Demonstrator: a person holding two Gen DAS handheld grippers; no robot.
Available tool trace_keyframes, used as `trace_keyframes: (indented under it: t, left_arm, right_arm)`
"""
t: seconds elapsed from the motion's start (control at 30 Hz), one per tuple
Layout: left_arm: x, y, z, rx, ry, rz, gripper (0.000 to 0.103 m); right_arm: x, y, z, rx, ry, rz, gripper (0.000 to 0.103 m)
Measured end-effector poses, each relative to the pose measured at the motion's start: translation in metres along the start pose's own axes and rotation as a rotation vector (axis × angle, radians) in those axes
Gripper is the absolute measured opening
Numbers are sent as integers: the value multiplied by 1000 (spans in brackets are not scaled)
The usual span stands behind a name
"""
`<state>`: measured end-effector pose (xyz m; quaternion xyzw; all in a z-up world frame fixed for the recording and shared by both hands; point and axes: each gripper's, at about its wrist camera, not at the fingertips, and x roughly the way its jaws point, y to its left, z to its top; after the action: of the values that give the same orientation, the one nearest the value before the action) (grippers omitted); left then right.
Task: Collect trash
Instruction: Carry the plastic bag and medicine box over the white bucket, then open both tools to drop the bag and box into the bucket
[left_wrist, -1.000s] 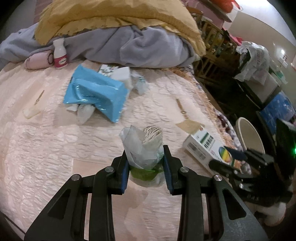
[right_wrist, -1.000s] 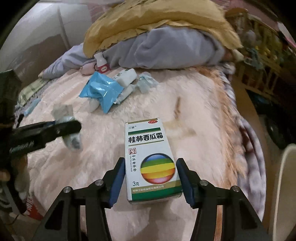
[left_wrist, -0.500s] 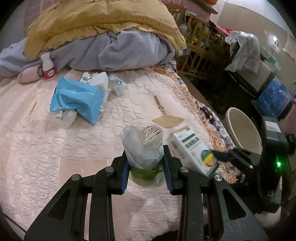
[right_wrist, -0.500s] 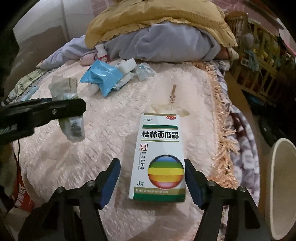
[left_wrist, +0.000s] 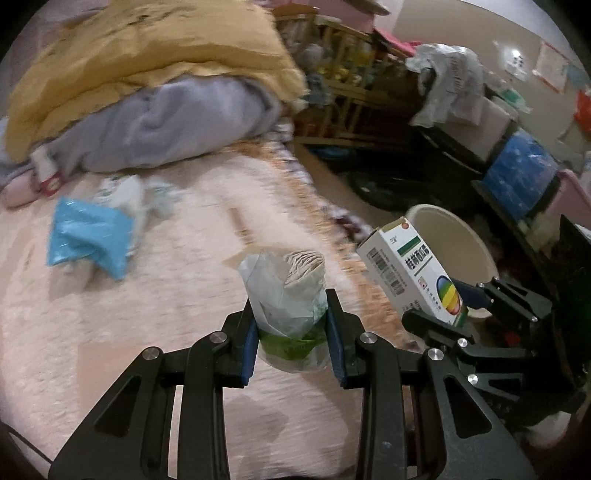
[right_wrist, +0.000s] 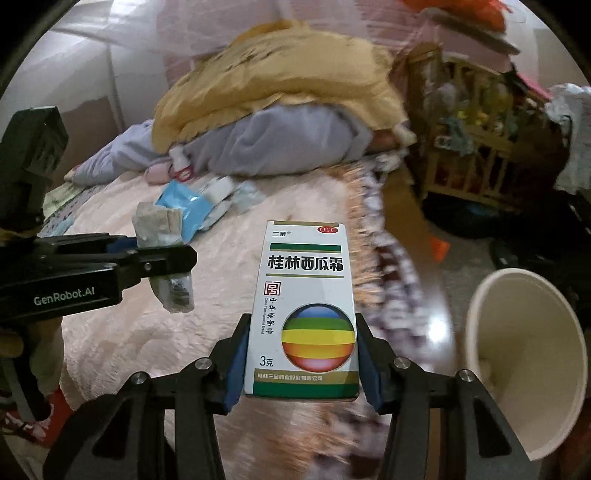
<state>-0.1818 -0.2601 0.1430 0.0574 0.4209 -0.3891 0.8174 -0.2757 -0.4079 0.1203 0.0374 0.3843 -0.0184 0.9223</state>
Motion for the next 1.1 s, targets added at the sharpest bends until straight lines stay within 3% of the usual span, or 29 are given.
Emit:
trace_keyframes:
  t: [0.13, 0.27, 0.73, 1.1]
  left_arm:
    - [11, -25, 12, 12, 26, -87, 30]
    - [23, -49, 21, 33, 47, -127, 30]
    - [80, -139, 44, 125, 101, -200, 30]
    - [123, -173, 60, 125, 134, -250, 30]
  right_arm:
    - [-23, -34, -5, 44, -29, -62, 50]
    - [-36, -71, -12, 96, -36, -115, 50]
    - [-48, -175, -50, 283, -8, -261, 50]
    - [-42, -213, -68, 386, 24, -291, 50]
